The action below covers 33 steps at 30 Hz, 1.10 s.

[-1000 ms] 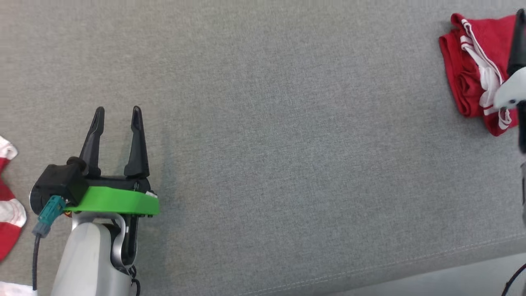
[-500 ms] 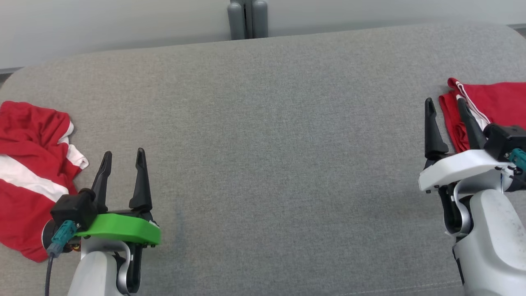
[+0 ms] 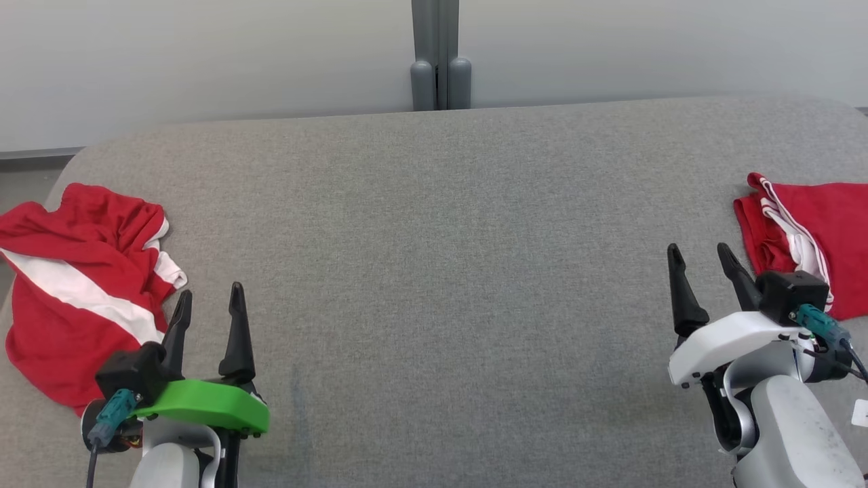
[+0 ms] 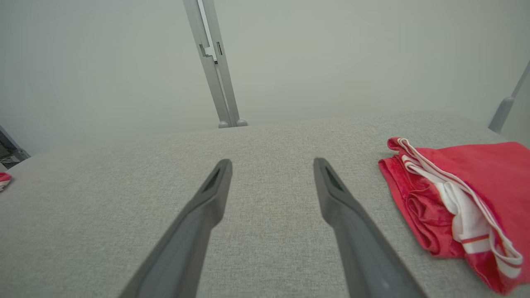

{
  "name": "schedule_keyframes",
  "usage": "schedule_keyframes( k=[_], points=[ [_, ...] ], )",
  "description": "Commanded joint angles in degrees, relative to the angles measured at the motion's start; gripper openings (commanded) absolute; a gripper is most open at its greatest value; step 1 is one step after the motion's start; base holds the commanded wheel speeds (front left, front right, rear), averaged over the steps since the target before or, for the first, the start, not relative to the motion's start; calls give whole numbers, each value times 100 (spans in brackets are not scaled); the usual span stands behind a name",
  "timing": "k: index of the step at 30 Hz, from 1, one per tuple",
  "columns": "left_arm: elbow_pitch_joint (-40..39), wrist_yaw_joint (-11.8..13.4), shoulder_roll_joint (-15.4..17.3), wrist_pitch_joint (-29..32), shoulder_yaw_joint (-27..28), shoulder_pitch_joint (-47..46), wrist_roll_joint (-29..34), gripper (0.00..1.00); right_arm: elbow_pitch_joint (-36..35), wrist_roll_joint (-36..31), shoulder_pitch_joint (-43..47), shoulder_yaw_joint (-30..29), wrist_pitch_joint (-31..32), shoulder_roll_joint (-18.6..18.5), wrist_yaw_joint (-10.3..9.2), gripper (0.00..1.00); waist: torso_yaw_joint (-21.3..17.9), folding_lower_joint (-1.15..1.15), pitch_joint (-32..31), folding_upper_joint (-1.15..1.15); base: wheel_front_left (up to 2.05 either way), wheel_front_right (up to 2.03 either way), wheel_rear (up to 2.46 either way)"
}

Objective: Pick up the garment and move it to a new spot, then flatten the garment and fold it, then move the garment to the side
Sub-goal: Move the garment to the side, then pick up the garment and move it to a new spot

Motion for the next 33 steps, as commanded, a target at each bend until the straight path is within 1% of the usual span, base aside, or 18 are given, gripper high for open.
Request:
schedule_keyframes(
  k=[1, 9, 20, 27, 33],
  points=[
    [23, -17, -12, -16, -14, 91, -32, 100, 14, -43, 89, -7, 6, 10, -6, 100, -23, 0, -21, 0, 0, 0, 0],
    [89, -18, -20, -16, -30, 44, -25, 100, -10, -84, 145, 4, 58, 74, -6, 100, -88, 0, -18, 0, 0, 0, 0],
    [67, -18, -5, -16, -13, 13, -4, 100, -72, -54, 184, -71, -3, 143, -6, 100, -38, 0, 48, 0, 0, 0, 0],
    [46, -17, -27, -16, 34, -27, 6, 100, -106, -115, 187, -54, 14, 121, -6, 100, 197, 0, 129, 0, 0, 0, 0],
    [53, -17, -41, -16, 109, -42, 78, 100, -129, -134, 218, -53, 58, 113, -6, 100, 614, 0, 180, 0, 0, 0, 0]
  ],
)
